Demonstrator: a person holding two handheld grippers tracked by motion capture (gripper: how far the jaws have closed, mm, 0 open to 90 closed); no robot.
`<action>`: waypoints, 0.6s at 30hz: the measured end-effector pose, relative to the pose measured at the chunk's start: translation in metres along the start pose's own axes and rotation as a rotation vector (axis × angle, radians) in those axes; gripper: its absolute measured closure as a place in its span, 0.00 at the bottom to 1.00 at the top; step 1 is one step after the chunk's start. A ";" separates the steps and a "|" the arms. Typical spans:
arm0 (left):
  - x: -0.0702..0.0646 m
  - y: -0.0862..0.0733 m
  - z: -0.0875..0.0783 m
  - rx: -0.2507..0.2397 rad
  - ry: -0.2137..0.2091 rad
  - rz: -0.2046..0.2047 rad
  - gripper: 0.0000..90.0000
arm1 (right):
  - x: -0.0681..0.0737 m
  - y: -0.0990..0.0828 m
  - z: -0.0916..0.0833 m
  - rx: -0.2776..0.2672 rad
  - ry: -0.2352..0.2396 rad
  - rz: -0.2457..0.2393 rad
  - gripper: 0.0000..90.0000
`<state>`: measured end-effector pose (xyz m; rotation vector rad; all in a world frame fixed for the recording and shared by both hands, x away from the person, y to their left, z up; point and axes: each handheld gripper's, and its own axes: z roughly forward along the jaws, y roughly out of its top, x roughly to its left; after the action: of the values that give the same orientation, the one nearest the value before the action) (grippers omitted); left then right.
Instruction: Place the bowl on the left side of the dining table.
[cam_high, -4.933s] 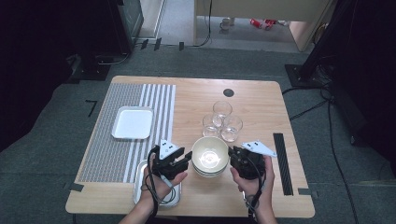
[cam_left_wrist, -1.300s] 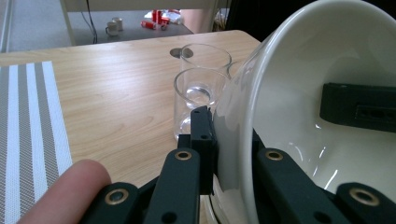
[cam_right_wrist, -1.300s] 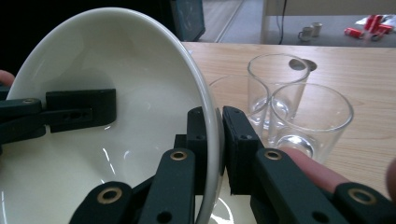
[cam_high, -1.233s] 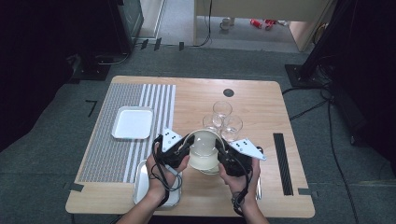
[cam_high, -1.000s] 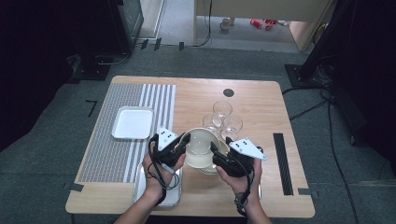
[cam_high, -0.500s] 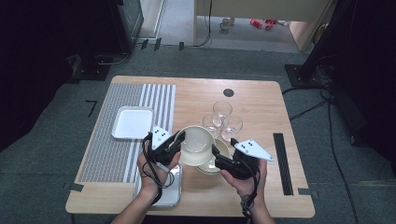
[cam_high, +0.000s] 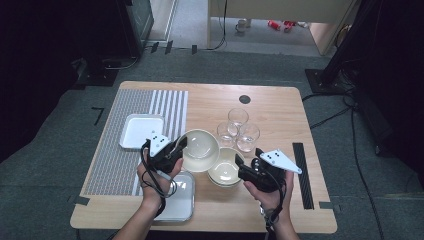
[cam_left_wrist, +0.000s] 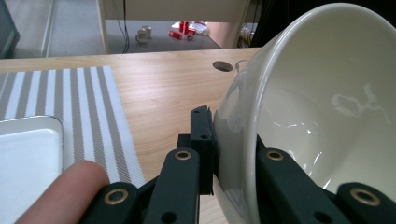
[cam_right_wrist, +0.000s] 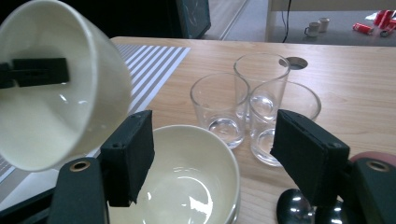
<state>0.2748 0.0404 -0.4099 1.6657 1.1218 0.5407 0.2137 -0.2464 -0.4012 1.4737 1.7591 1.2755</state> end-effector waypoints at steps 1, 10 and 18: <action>0.002 0.000 -0.002 -0.001 0.006 -0.002 0.93 | -0.001 0.000 0.000 0.001 -0.003 0.002 0.32; 0.020 0.000 -0.010 -0.012 0.041 -0.011 0.93 | -0.020 -0.002 -0.001 -0.008 -0.033 0.025 0.32; 0.044 -0.007 -0.014 -0.006 0.083 -0.041 0.93 | -0.033 -0.005 -0.002 -0.010 -0.063 0.039 0.33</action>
<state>0.2814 0.0857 -0.4179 1.6241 1.2106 0.5908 0.2190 -0.2783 -0.4109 1.5325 1.6885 1.2415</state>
